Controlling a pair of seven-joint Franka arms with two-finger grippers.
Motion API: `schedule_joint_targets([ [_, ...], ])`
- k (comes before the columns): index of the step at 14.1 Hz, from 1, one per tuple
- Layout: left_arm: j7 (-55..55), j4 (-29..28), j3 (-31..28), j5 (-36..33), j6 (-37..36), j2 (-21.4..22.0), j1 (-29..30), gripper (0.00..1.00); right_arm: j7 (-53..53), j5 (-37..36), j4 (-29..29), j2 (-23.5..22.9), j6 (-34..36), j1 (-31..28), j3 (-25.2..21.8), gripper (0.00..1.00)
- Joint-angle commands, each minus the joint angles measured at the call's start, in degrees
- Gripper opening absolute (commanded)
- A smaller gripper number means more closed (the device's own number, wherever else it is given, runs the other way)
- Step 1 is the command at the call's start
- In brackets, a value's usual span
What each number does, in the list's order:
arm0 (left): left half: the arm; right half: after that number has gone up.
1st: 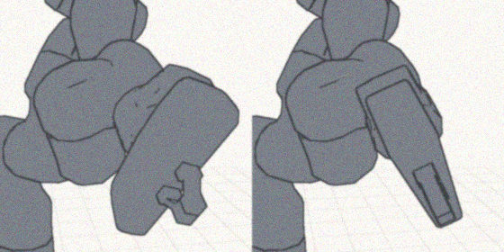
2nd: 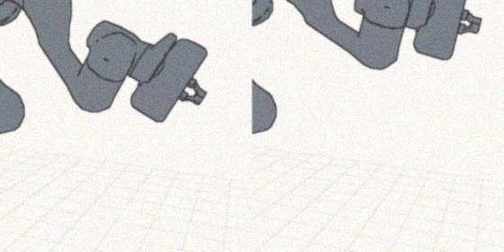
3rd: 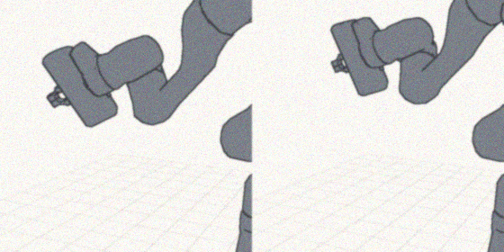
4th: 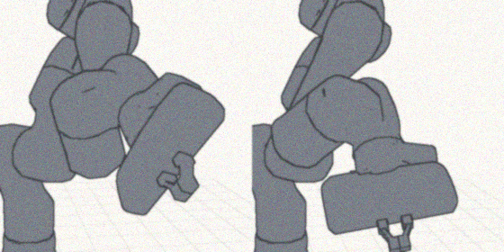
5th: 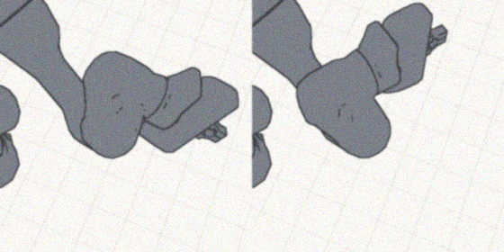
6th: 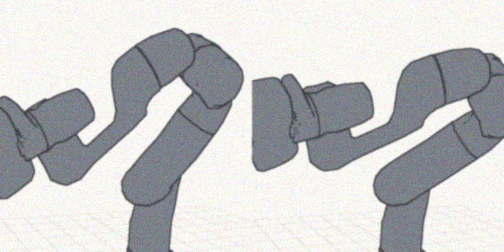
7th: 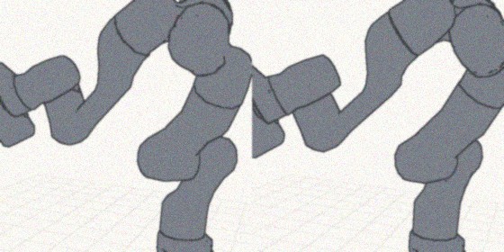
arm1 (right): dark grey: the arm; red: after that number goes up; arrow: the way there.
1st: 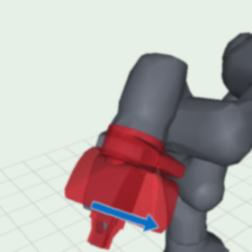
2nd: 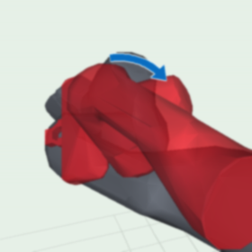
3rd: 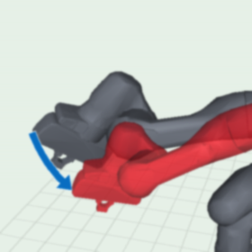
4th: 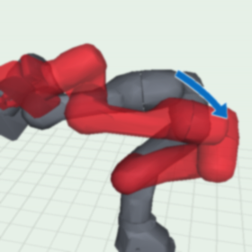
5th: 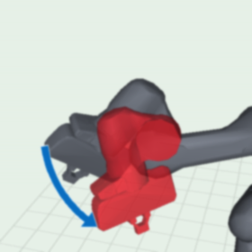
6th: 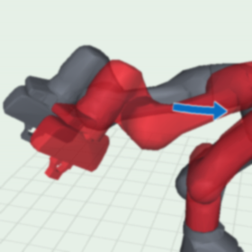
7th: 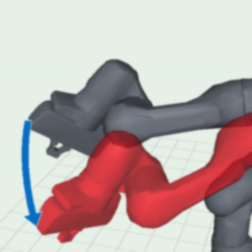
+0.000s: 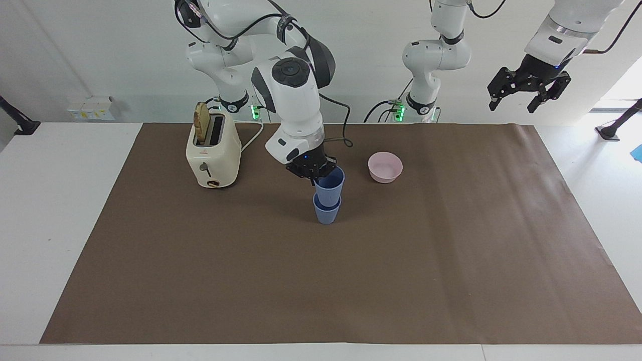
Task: Stack blue cups with both arms
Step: 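Lower the held cup into the center blue cup and open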
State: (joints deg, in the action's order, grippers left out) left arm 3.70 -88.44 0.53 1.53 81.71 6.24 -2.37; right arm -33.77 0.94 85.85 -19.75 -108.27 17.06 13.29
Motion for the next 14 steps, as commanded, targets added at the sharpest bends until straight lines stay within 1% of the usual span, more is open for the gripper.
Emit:
schedule_joint_targets([
  [1,-0.36,-1.65,0.08,0.41,0.03,1.58,0.35,1.00,-0.68,0.38,2.65,1.21,-1.25,-0.71,0.42,0.00],
  [7,-0.36,-1.65,0.08,0.41,0.03,1.58,0.35,1.00,0.02,0.38,4.24,1.03,-2.39,-0.88,0.34,0.00],
  [11,-0.36,-1.65,0.08,0.41,0.03,1.58,0.35,1.00,0.02,0.38,5.73,0.07,-6.77,-0.88,0.34,0.00],
  [14,-0.36,-1.65,0.08,0.41,0.03,1.58,0.35,1.00,0.02,0.29,5.99,-0.90,-7.66,-0.88,0.42,0.00],
])
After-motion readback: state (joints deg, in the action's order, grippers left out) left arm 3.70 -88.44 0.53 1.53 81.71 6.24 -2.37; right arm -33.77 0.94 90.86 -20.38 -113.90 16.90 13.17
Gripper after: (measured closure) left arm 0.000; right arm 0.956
